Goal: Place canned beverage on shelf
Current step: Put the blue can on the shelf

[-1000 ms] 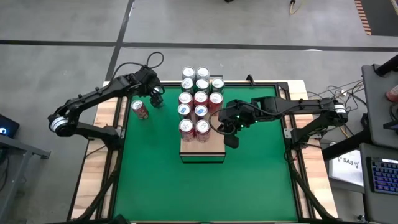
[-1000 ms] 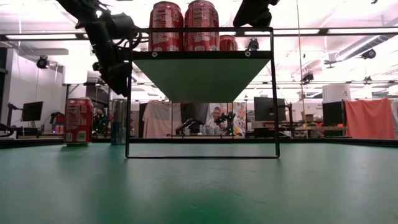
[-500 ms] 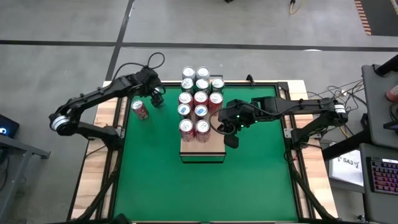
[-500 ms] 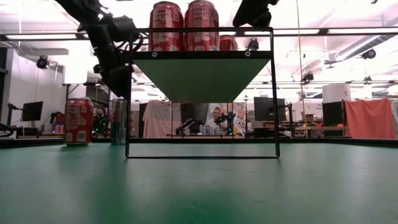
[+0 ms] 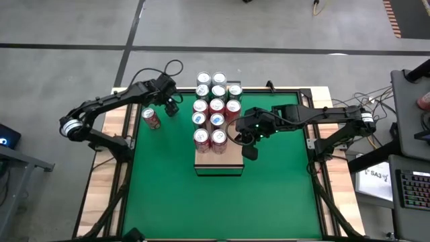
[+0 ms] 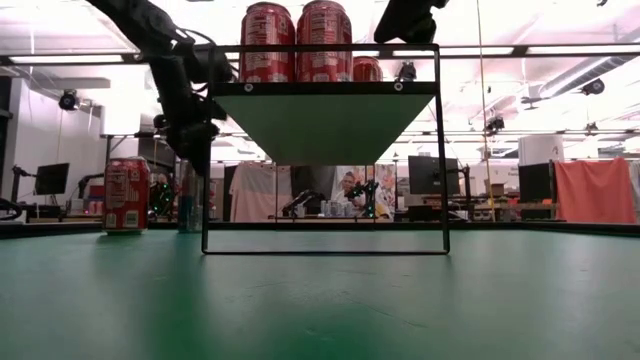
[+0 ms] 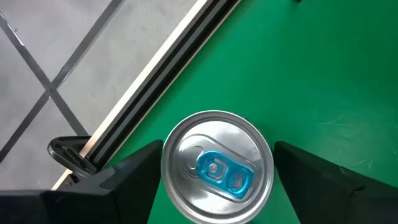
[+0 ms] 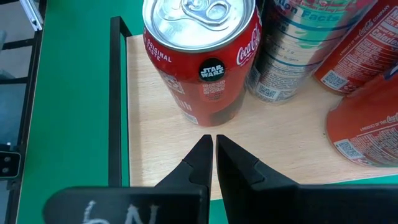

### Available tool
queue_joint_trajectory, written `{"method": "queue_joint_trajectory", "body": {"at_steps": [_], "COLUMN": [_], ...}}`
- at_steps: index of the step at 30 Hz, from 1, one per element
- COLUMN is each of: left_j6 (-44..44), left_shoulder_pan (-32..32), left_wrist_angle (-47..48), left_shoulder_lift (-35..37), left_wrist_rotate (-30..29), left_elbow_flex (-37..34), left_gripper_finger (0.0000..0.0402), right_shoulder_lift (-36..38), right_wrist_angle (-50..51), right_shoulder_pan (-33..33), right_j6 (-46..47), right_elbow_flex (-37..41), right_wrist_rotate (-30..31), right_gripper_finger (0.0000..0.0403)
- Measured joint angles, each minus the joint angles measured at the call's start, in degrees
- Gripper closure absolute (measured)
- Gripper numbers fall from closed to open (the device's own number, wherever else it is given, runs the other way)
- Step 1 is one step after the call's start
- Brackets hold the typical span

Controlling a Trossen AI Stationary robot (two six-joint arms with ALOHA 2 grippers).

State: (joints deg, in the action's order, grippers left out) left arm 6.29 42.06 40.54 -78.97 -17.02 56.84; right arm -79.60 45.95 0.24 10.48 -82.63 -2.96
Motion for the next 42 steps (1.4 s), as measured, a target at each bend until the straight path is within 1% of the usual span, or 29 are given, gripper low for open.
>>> {"method": "queue_joint_trajectory", "body": {"at_steps": [7, 12, 13, 17, 20, 22, 25, 29, 32, 35, 37, 42], "left_j6": [-0.59, -0.59, -0.58, -0.37, -0.35, -0.42, -0.82, -2.77, -4.11, -4.5, -4.5, -5.35], "left_shoulder_pan": [-0.02, -0.02, -0.02, -0.02, -0.11, -0.24, -0.87, -3.58, -7.17, -11.63, -14.55, -20.73], "left_wrist_angle": [-0.05, 0.22, 0.49, 1.92, 4.57, 6.38, 9.13, 13.79, 16.43, 18.63, 19.41, 20.02], "left_shoulder_lift": [-1.53, -1.28, -1.0, 0.73, 3.21, 5.48, 9.18, 14.23, 17.91, 20.93, 22.51, 24.25], "left_wrist_rotate": [0.0, 0.21, 0.2, -0.34, -2.55, -3.03, -3.1, -3.1, -3.9, -6.8, -7.62, -7.56], "left_elbow_flex": [0.11, 0.15, 0.14, -0.08, 1.24, 2.59, 5.55, 11.28, 15.84, 20.9, 24.38, 31.55], "left_gripper_finger": [0.0125, 0.0164, 0.0169, 0.017, 0.017, 0.017, 0.017, 0.017, 0.017, 0.017, 0.017, 0.017], "right_shoulder_lift": [-0.01, -0.01, -0.01, -0.01, -0.01, -0.01, 0.27, 0.63, 0.64, 0.64, 0.65, 0.71], "right_wrist_angle": [-0.43, -0.43, -0.43, -0.43, -0.5, -0.96, -1.5, -2.36, -3.61, -4.76, -5.06, -6.45], "right_shoulder_pan": [0.01, -0.01, 0.0, 0.01, 0.01, 0.01, 0.01, 0.01, 0.01, 0.01, 0.01, 0.01], "right_j6": [0.0, 0.0, 0.0, -0.07, -0.62, -0.68, -1.56, -4.08, -6.29, -8.36, -9.08, -10.07], "right_elbow_flex": [0.0, 0.0, 0.0, 0.0, 0.0, 0.0, -0.04, -0.83, -1.65, -2.65, -3.64, -6.03], "right_wrist_rotate": [0.02, 0.02, 0.02, 0.02, 0.02, 0.04, 0.13, 0.13, 0.13, 0.13, 0.22, 4.46], "right_gripper_finger": [0.039, 0.039, 0.039, 0.039, 0.039, 0.039, 0.039, 0.039, 0.039, 0.039, 0.039, 0.039]}}
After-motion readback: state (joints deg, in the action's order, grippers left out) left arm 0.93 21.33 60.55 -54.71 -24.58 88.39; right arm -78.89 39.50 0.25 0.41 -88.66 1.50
